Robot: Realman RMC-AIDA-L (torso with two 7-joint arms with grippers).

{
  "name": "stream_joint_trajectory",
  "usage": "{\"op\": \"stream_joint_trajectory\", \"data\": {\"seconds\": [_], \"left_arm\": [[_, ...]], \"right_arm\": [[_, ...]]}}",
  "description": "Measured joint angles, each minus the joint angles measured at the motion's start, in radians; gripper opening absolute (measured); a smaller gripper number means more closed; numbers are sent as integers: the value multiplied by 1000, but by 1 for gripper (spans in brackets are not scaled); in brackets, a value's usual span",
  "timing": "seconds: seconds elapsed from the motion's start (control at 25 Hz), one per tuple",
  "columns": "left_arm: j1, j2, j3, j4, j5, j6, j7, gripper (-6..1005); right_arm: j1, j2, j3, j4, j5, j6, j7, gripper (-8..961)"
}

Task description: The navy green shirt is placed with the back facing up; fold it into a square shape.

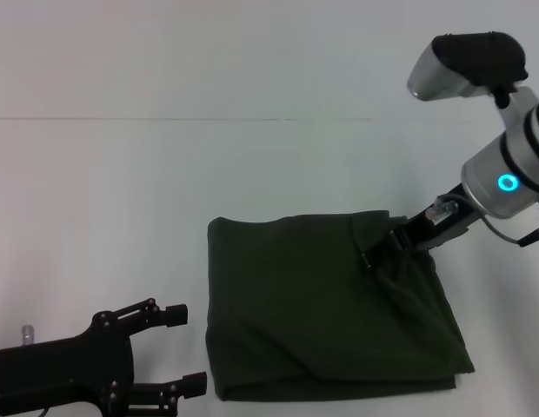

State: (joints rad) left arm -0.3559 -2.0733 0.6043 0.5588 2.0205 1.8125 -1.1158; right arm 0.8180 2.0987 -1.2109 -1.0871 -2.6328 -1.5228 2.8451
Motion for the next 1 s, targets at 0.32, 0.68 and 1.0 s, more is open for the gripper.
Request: {"op": "stream_joint_trajectory", "data": {"seconds": [0.32, 0.68, 1.0], "left_arm": [[-2, -12, 1, -4, 0, 3, -2, 949], [-1, -14, 2, -5, 0, 9, -7, 949], [-1, -19, 0, -5, 0, 9, -8, 950]], "right_arm": [[21, 1, -19, 122, 14, 174, -1, 901], [53, 2, -41, 228, 15, 286, -9, 896], [48, 1, -42, 229, 15, 291, -10, 892]]}}
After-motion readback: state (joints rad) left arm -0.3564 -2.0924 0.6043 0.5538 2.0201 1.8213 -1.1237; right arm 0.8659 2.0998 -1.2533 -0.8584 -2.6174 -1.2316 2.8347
